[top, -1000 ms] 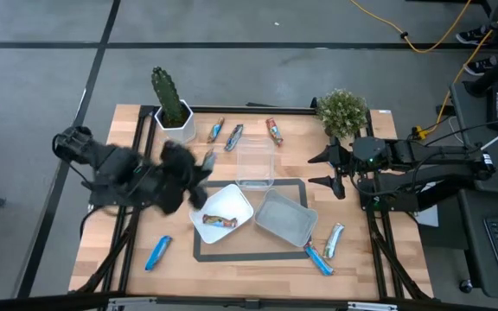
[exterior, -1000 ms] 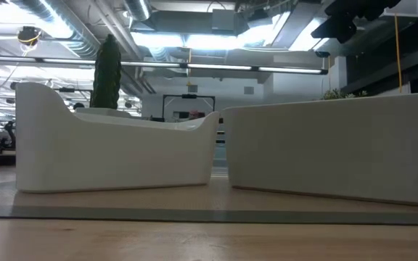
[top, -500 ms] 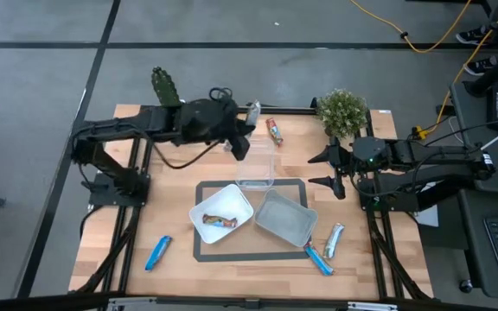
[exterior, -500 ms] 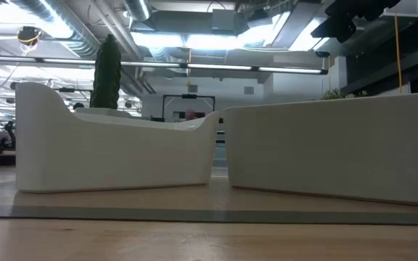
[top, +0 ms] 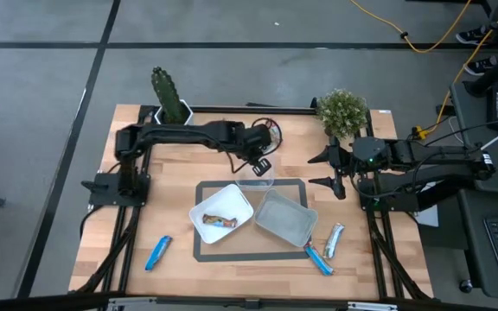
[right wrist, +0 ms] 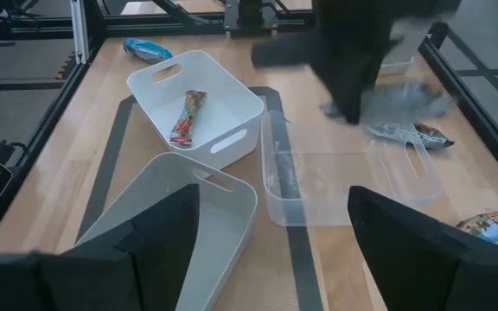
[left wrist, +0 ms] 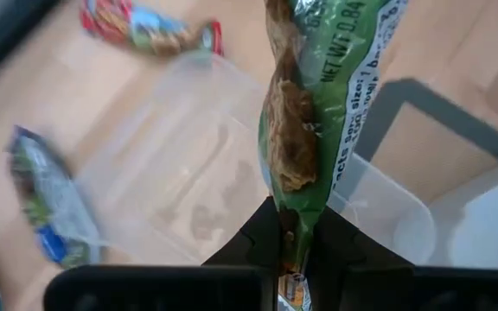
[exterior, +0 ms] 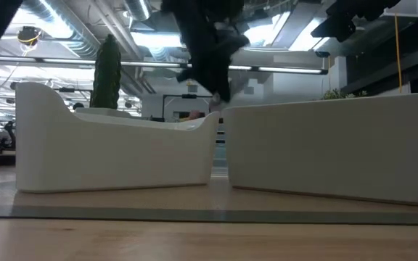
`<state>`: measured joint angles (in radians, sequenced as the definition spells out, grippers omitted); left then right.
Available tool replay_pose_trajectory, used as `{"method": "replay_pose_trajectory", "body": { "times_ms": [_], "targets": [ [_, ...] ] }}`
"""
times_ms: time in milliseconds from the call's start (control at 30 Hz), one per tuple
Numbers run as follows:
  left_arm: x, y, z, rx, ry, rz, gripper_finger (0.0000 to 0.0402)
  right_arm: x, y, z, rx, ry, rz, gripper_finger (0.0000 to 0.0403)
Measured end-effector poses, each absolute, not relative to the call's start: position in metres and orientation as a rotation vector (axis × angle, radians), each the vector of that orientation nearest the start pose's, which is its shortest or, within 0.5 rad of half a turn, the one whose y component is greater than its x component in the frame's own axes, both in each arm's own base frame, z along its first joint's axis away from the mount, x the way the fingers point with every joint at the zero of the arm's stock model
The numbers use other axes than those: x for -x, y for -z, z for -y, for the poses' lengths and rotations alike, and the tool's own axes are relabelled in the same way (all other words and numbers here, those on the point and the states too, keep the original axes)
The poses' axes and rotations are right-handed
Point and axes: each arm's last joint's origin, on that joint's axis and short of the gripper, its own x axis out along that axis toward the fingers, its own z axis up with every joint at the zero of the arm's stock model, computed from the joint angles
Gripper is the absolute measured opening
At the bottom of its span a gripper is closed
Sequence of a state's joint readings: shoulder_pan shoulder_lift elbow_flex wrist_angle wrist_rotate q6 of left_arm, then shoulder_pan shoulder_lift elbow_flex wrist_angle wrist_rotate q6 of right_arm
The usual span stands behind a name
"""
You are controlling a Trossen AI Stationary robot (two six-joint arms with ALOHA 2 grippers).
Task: Pick and place Granola Bars by type
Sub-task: Put the yellow granola bar into the transparent bin, then put the blue granola bar into the gray bin
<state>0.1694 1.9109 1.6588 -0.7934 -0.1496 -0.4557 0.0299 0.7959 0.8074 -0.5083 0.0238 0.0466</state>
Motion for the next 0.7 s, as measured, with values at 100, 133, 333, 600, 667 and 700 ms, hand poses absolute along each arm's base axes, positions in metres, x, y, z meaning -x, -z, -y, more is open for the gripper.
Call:
{"method": "replay_pose_trajectory", "body": {
  "times_ms": [100, 133, 333, 600, 667, 700],
  "targets": [
    [-0.404, -0.255, -0.076, 0.45, -0.499, -1.012, 0.002, -0.164, -0.309, -0.004, -0.032, 0.005, -0.5, 0.0296],
    [-0.403, -0.254, -0.076, 0.456, -0.498, -1.025, 0.002, -0.164, -0.309, -0.004, -0.032, 0.005, -0.5, 0.0296],
    [-0.392, -0.255, -0.078, 0.45, -0.57, -1.097, 0.005, -0.164, -0.307, -0.004, -0.027, 0.004, -0.518, 0.0296],
    [-0.39, -0.256, -0.074, 0.425, -0.547, -1.142, 0.0135, -0.164, -0.307, -0.004, -0.003, -0.002, -0.519, 0.0296],
    [-0.39, -0.261, -0.073, 0.422, -0.543, -1.139, 0.0157, -0.164, -0.307, -0.004, -0.003, -0.002, -0.518, 0.0296],
    [-0.391, -0.265, -0.072, 0.422, -0.54, -1.129, 0.0167, -0.164, -0.307, -0.004, -0.003, -0.002, -0.518, 0.0296]
  ]
}}
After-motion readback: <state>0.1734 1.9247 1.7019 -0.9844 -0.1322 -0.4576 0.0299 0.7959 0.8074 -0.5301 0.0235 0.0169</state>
